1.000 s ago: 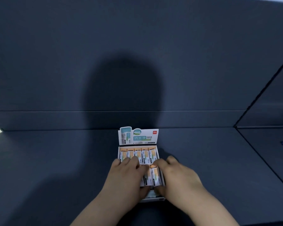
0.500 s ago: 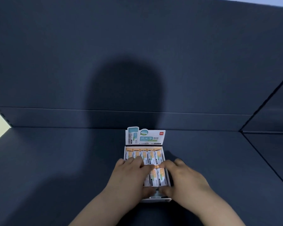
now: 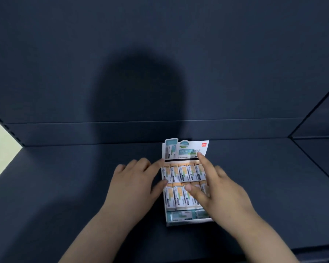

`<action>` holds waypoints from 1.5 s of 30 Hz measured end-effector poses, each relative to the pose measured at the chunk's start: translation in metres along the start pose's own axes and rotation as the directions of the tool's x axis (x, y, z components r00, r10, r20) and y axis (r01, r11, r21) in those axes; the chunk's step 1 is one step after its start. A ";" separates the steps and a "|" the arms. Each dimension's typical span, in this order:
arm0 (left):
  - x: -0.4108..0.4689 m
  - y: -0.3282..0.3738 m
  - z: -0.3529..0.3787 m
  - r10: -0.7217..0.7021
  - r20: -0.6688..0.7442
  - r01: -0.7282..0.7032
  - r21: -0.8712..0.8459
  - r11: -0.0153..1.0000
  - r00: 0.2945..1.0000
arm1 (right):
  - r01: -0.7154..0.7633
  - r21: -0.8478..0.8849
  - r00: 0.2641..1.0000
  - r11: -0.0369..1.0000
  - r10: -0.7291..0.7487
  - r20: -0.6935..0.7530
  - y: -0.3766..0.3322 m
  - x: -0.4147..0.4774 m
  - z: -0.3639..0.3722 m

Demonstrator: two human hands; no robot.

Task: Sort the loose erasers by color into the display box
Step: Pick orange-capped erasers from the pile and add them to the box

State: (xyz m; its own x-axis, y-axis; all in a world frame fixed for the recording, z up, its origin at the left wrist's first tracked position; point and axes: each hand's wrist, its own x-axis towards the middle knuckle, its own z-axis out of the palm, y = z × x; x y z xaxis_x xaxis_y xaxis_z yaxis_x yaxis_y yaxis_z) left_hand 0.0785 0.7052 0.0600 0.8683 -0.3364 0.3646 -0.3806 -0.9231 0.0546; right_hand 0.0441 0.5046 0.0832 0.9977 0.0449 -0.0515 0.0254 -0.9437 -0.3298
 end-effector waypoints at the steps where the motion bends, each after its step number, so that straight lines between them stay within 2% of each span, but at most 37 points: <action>1: -0.001 -0.001 0.001 0.021 -0.014 -0.021 0.000 1.000 1.000 | -0.009 -0.002 1.000 1.000 0.009 0.000 -0.001 -0.001 0.003; 10: -0.009 0.020 0.001 0.106 0.001 -0.106 -0.043 0.993 0.994 | -0.088 0.031 0.995 0.996 0.089 -0.053 0.016 -0.022 0.004; 15: -0.005 0.059 0.000 0.146 0.019 -0.145 -0.047 0.988 0.989 | -0.105 0.013 0.993 0.994 0.106 -0.058 0.048 -0.043 -0.008; 23: 0.010 0.178 0.004 0.163 0.125 -0.159 -0.041 0.986 0.979 | -0.132 -0.078 0.989 0.988 0.126 -0.078 0.152 -0.091 -0.042; 26: 0.009 0.239 0.001 0.131 0.220 -0.121 -0.059 0.991 0.967 | -0.118 -0.165 0.992 0.979 0.110 -0.057 0.201 -0.114 -0.061; 33: 0.007 0.361 0.017 0.132 0.202 -0.128 -0.031 0.991 0.970 | -0.066 -0.253 0.998 0.965 0.059 -0.034 0.302 -0.145 -0.093; 36: 0.007 0.389 0.022 0.155 0.202 -0.148 -0.049 0.988 0.967 | -0.048 -0.227 0.999 0.973 0.042 -0.030 0.325 -0.146 -0.103; 40: 0.019 0.407 0.028 0.170 0.185 -0.159 -0.072 0.985 0.968 | -0.012 -0.282 0.998 0.959 -0.003 -0.055 0.341 -0.139 -0.110; 45: 0.044 0.413 0.038 0.188 0.213 -0.174 -0.084 0.981 0.959 | -0.035 -0.285 0.997 0.958 0.015 -0.071 0.356 -0.120 -0.115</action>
State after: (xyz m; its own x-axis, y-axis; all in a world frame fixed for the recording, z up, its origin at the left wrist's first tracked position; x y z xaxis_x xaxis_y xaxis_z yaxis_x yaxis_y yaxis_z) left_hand -0.0280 0.3023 0.0635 0.8287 -0.5358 0.1617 -0.5510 -0.8317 0.0680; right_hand -0.0593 0.1259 0.0807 0.9999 0.0071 0.0108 0.0076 -0.9989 -0.0459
